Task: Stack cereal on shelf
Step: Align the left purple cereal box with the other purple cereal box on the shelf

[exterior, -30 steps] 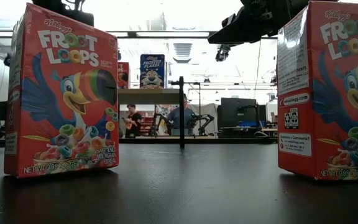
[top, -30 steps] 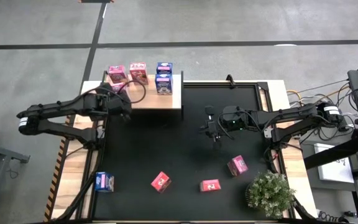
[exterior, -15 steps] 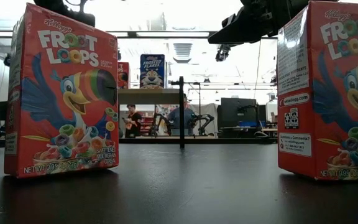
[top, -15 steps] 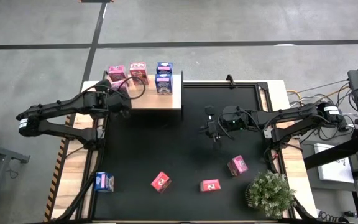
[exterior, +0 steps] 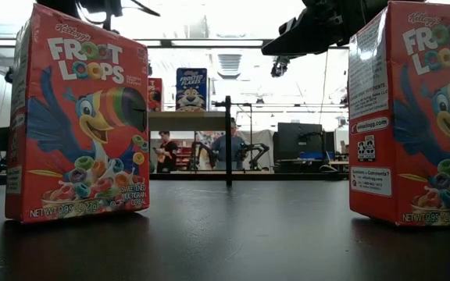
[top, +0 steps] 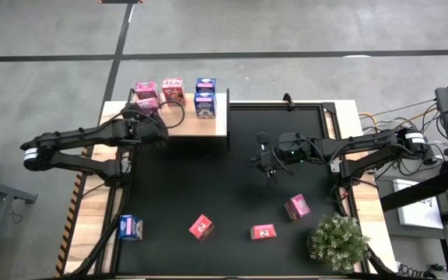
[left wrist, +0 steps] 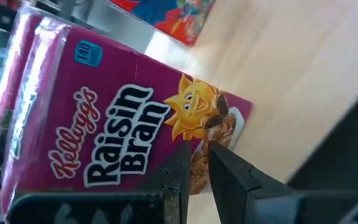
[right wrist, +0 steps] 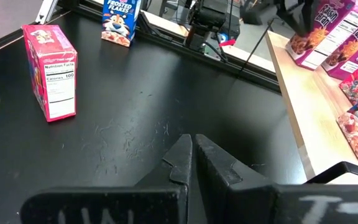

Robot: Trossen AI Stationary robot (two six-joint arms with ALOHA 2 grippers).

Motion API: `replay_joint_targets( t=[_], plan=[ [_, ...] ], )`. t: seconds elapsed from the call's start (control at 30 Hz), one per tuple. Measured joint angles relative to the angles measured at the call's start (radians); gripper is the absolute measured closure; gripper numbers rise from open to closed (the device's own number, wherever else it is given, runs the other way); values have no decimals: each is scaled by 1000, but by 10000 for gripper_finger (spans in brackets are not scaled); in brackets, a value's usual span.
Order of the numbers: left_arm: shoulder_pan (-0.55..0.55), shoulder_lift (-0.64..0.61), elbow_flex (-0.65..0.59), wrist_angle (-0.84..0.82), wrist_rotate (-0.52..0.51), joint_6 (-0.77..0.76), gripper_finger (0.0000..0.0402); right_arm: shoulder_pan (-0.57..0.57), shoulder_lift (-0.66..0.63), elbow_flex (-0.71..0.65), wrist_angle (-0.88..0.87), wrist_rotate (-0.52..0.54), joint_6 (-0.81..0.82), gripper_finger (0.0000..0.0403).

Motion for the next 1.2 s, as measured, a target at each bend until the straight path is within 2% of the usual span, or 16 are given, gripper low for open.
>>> replay_joint_targets(
  t=[0.3, 0.43, 0.57, 0.8, 1.0, 1.13, 1.2],
  plan=[
    [20, -2, -10, 18, -2, 11, 363, 0, 0, 0, 0, 0, 0, 390],
    [19, -5, 16, 18, 69, 6, 363, 0, 0, 0, -1, 0, 0, 390],
    [17, -5, 95, 18, 168, 10, 363, 0, 0, 0, -3, 0, 0, 390],
    [21, -10, 346, 3, 183, 127, 363, 0, 0, 0, -3, 0, 1, 390],
    [122, -12, 508, -78, 217, 87, 363, 0, 0, 0, -3, 0, 1, 390],
    [213, -12, 505, -113, 343, 29, 363, 0, 0, 0, -2, 0, 1, 390],
    [251, -11, 477, -115, 364, 18, 363, 0, 0, 0, -3, 0, 1, 390]
  ],
)
